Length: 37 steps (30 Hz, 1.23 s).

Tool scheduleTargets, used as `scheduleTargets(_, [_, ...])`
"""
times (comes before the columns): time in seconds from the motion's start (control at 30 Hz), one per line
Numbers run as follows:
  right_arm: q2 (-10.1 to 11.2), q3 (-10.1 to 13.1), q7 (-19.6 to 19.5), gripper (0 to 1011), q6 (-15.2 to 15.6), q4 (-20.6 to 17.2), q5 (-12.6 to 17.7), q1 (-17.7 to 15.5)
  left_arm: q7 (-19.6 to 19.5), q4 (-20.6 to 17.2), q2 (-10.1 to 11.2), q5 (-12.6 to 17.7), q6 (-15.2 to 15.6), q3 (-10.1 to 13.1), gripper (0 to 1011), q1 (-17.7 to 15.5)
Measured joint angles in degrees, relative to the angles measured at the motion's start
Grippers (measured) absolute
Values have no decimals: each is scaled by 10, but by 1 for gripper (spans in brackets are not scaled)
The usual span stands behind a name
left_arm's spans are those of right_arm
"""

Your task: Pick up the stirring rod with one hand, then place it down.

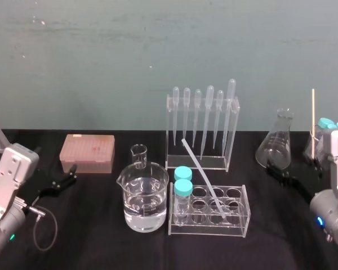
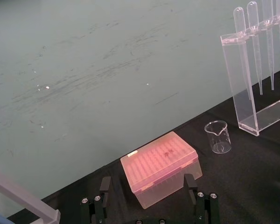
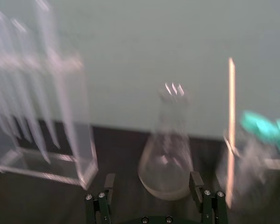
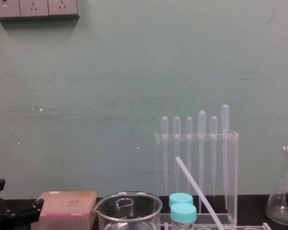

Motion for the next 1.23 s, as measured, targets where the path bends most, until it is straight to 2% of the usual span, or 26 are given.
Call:
scheduleTargets(0.07, [-7, 4, -16, 1002, 25, 9, -5, -7, 0, 0, 0, 0, 0, 0, 1000, 0])
scheduleTargets(0.27, [-18, 6, -14, 1003, 45, 23, -8, -8, 0, 0, 0, 0, 0, 0, 1000, 0])
scheduleTargets(1.23, [-17, 7, -13, 1003, 45, 23, -9, -8, 0, 0, 0, 0, 0, 0, 1000, 0])
